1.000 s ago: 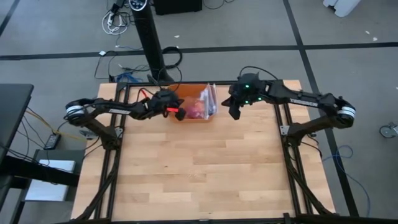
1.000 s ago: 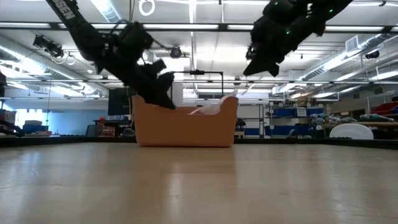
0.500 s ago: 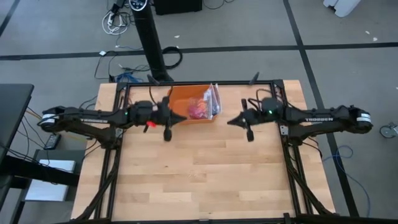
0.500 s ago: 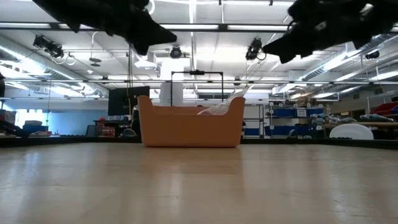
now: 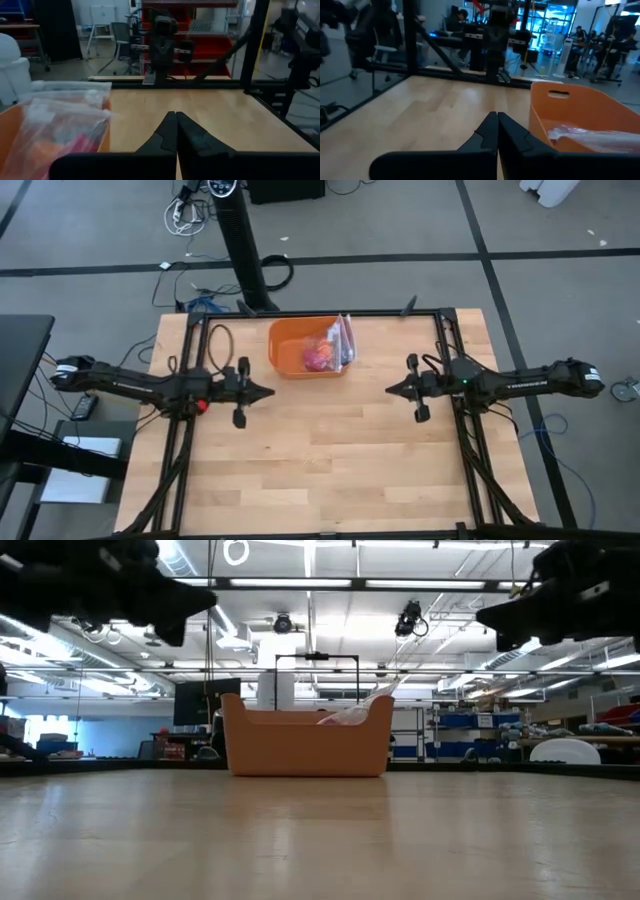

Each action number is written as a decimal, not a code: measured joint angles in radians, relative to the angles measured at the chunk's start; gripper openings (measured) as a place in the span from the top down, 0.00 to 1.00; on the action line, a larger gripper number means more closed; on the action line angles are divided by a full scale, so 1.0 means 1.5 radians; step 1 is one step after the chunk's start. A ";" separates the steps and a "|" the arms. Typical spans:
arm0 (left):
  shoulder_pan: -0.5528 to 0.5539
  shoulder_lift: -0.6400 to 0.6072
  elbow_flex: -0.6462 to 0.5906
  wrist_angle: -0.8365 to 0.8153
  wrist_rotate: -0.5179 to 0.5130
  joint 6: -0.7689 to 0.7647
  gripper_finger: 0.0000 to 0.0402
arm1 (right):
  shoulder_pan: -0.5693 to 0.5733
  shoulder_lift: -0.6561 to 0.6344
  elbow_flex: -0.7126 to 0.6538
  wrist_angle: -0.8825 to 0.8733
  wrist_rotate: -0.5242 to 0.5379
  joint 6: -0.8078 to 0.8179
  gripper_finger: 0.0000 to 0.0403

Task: Roll bandage
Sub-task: Return to Home Position

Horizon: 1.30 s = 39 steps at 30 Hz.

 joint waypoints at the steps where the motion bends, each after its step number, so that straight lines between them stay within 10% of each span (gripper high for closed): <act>1: -0.001 -0.025 -0.017 -0.003 -0.003 -0.006 1.00 | 0.004 -0.020 -0.007 -0.010 0.000 0.002 1.00; 14: 0.004 -0.392 -0.070 -0.281 -0.011 -0.015 0.99 | 0.004 -0.375 -0.026 -0.287 -0.040 0.033 1.00; 19: 0.004 -0.474 -0.117 -0.292 -0.011 -0.021 0.99 | -0.006 -0.370 -0.008 -0.332 -0.033 0.042 1.00; 39: 0.087 -0.491 -0.138 -0.303 0.033 -0.008 0.99 | -0.113 -0.374 -0.020 -0.356 -0.109 0.018 1.00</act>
